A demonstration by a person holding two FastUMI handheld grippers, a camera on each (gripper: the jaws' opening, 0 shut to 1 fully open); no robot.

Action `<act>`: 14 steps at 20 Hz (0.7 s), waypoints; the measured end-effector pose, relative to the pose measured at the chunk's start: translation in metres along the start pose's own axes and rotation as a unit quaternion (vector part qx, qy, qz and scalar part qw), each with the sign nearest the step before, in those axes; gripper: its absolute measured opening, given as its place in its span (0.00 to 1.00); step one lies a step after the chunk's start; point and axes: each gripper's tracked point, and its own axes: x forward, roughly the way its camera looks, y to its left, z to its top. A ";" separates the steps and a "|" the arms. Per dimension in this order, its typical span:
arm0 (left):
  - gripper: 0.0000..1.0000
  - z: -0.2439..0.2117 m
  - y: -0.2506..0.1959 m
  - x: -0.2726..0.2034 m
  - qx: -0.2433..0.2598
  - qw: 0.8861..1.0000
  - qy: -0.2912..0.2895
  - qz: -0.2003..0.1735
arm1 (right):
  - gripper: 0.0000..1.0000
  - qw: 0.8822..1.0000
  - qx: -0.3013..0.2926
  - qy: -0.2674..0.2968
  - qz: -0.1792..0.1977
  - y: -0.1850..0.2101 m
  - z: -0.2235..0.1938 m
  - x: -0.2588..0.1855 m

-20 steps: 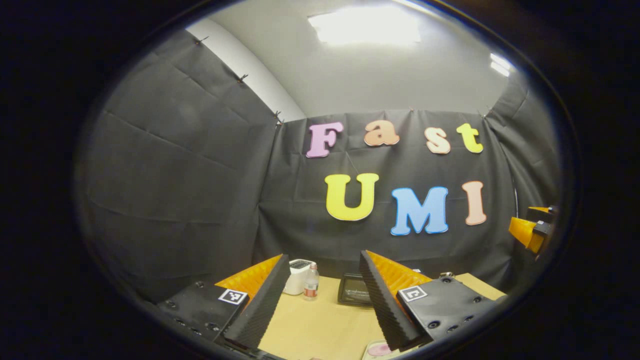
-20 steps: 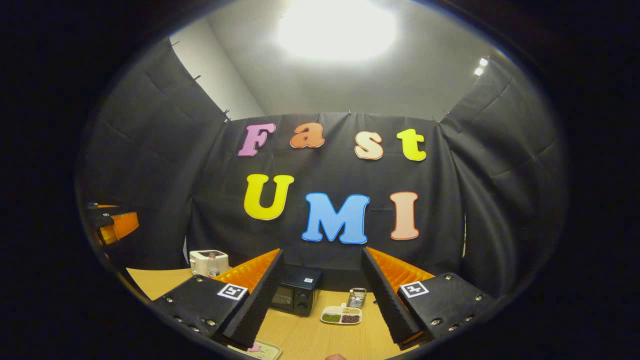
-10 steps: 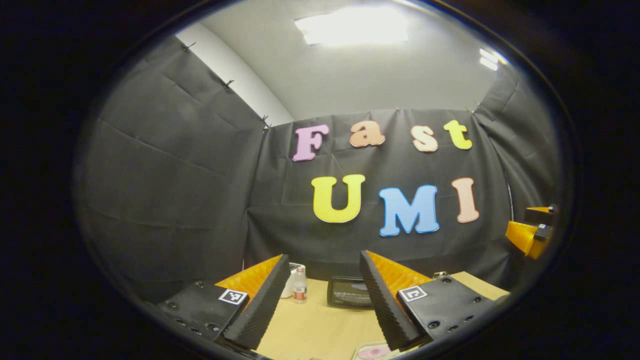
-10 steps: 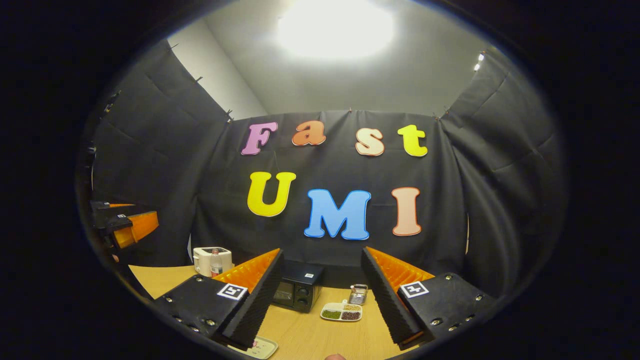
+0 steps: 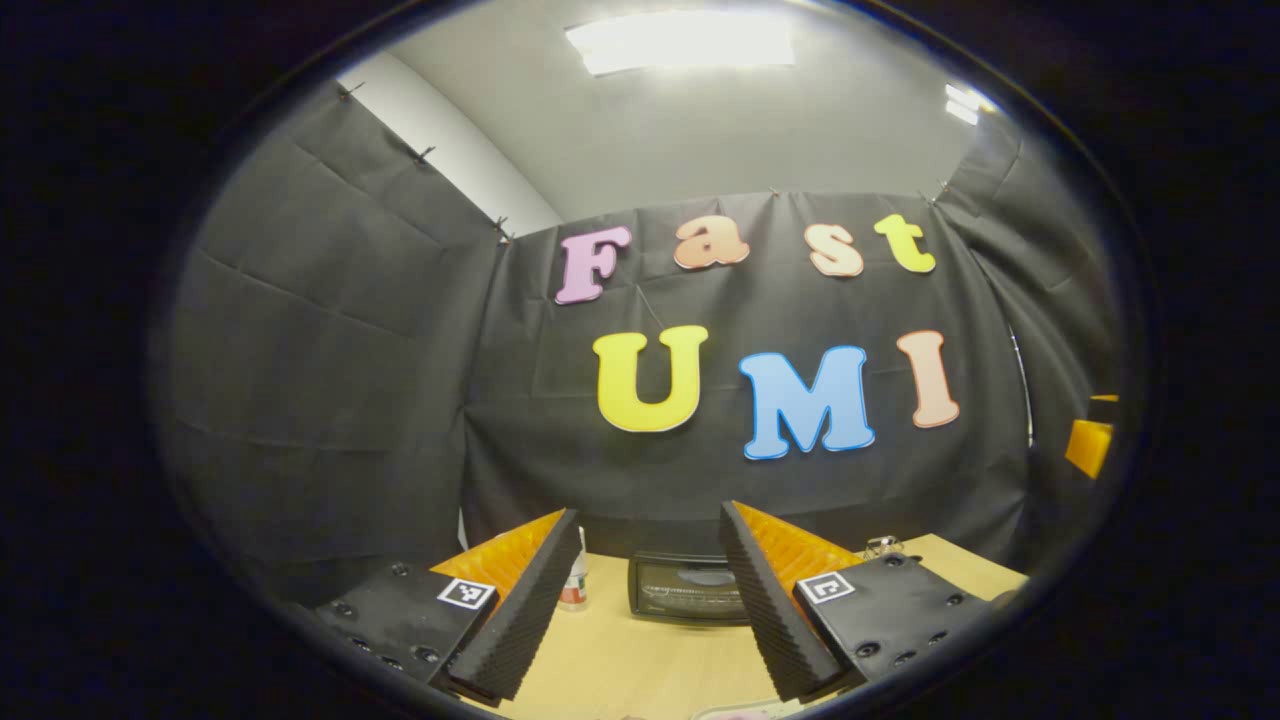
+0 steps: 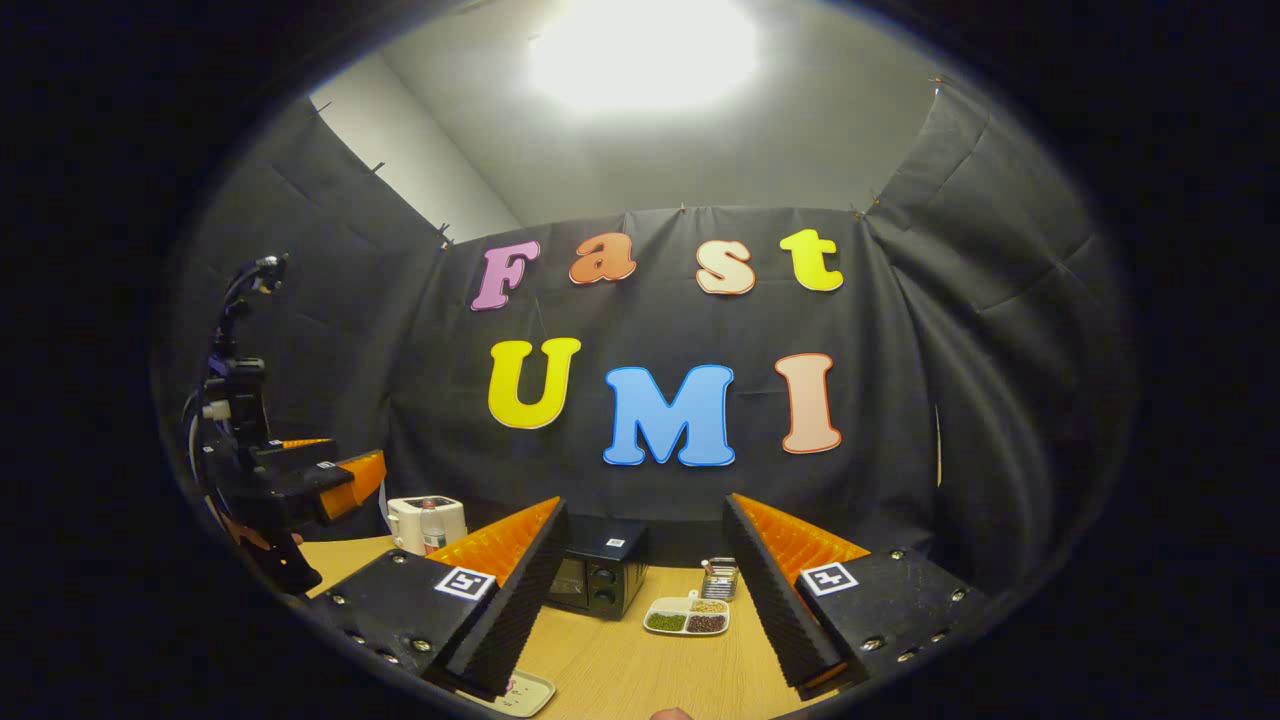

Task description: Open the electric oven with the left hand, put the food in, and close the electric oven.

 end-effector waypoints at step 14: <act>0.99 -0.166 -0.050 0.231 0.000 0.987 0.096 -0.132 | 0.95 0.977 0.008 0.077 -0.198 -0.023 -0.047 0.061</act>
